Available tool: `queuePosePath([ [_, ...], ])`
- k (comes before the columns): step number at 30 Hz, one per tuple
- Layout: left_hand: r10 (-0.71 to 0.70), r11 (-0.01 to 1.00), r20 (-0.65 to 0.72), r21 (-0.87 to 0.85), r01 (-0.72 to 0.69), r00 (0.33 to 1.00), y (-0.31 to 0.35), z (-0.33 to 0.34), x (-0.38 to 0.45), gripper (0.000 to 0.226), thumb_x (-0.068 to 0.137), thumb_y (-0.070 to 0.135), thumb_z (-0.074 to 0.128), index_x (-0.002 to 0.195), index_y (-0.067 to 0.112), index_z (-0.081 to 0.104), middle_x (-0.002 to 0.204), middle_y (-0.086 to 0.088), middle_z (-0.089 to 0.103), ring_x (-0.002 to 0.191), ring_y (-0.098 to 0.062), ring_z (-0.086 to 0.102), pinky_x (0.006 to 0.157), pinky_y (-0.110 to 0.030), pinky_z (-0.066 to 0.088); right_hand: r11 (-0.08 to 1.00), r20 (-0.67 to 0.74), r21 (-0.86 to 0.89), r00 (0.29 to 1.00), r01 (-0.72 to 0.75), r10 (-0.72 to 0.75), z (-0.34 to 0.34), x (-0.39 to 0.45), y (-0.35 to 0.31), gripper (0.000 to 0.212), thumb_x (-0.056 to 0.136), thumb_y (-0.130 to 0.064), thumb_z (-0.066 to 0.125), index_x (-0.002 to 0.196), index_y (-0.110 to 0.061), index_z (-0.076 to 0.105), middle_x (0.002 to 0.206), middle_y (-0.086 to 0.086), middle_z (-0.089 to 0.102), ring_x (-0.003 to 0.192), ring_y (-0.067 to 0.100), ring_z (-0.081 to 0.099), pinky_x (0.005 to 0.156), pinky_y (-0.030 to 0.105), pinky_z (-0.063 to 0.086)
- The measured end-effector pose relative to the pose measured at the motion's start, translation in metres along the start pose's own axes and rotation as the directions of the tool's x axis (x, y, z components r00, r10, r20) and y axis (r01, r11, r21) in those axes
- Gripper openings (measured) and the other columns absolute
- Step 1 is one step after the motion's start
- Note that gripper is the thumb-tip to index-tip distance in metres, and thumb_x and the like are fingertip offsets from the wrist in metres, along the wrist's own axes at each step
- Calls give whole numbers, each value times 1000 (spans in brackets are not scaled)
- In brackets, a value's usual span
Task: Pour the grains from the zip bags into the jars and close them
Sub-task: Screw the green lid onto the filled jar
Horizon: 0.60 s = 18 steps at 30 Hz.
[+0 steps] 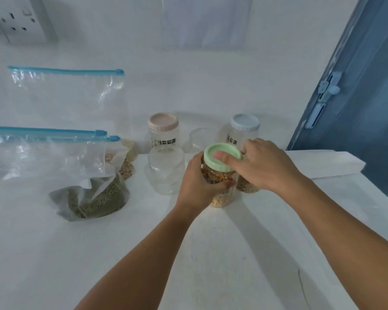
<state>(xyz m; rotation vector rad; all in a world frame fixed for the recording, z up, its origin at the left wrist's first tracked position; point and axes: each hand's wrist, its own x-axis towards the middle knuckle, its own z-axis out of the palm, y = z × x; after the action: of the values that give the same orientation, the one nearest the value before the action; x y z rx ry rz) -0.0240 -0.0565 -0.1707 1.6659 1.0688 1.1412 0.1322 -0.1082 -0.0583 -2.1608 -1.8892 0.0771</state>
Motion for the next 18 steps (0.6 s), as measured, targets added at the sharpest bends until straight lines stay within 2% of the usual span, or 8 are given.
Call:
queuePosePath([
  [2, -1, 1000, 4, 4, 1, 1000, -2, -2, 3, 94, 56, 49, 97, 137, 42, 51, 129, 15, 60, 119, -6, 61, 99, -38, 58, 999, 57, 45, 998, -6, 3, 0, 3, -3, 92, 77, -99, 32, 120, -23, 60, 125, 4, 55, 122, 28, 49, 96, 47, 46],
  [3, 0, 1000, 14, 11, -1, 1000, -3, -2, 5, 95, 54, 51, 96, 137, 43, 51, 129, 14, 60, 119, -7, 61, 99, -39, 58, 992, 127, 125, 992, -8, -8, 1, 5, -5, 93, 80, -94, 39, 141, -26, 51, 143, 4, 46, 136, 28, 39, 106, 48, 40],
  [5, -6, 1000, 45, 31, 4, 999, -4, -3, 8, 95, 52, 56, 96, 135, 45, 52, 127, 13, 62, 118, -9, 63, 98, -41, 59, 956, 257, 293, 964, -13, -65, 1, 8, -6, 95, 86, -82, 52, 161, -29, 28, 162, -2, 29, 150, 23, 24, 117, 46, 30],
  [7, -21, 999, 50, 44, 19, 999, -4, -4, 8, 95, 51, 58, 97, 134, 45, 53, 126, 13, 63, 116, -8, 64, 97, -40, 59, 944, 278, 329, 956, -5, -91, 5, 8, -5, 96, 87, -79, 56, 163, -29, 25, 163, -3, 29, 151, 20, 25, 119, 46, 30],
  [11, -16, 998, 8, 54, 16, 1000, -3, -2, 8, 96, 50, 60, 98, 134, 43, 53, 127, 14, 62, 117, -7, 63, 96, -37, 59, 990, 24, 135, 999, 27, -31, 15, -1, 5, 89, 75, -96, 44, 128, -26, 56, 122, -2, 57, 120, 24, 50, 99, 46, 47],
  [14, -36, 998, 5, 50, 36, 999, -3, 0, 11, 98, 48, 59, 98, 134, 43, 54, 126, 11, 64, 117, -10, 64, 94, -40, 60, 985, -84, 174, 996, 17, -2, 13, 0, 15, 77, 79, -91, 49, 116, -24, 58, 113, -5, 57, 113, 22, 53, 95, 46, 50],
  [16, -47, 997, 8, 54, 47, 999, -2, 0, 10, 97, 48, 57, 98, 134, 42, 54, 126, 10, 63, 116, -10, 65, 93, -40, 61, 940, 25, 340, 1000, 7, -17, 10, 7, 18, 73, 84, -79, 60, 134, -26, 53, 129, -5, 50, 130, 21, 45, 106, 46, 44],
  [18, -41, 998, 3, 54, 41, 999, -1, -1, 8, 96, 50, 55, 98, 134, 41, 54, 127, 11, 63, 116, -9, 65, 94, -40, 61, 881, 212, 472, 971, -6, -107, 7, 14, 15, 82, 86, -66, 68, 154, -34, 36, 151, -6, 40, 145, 18, 33, 117, 48, 35],
])
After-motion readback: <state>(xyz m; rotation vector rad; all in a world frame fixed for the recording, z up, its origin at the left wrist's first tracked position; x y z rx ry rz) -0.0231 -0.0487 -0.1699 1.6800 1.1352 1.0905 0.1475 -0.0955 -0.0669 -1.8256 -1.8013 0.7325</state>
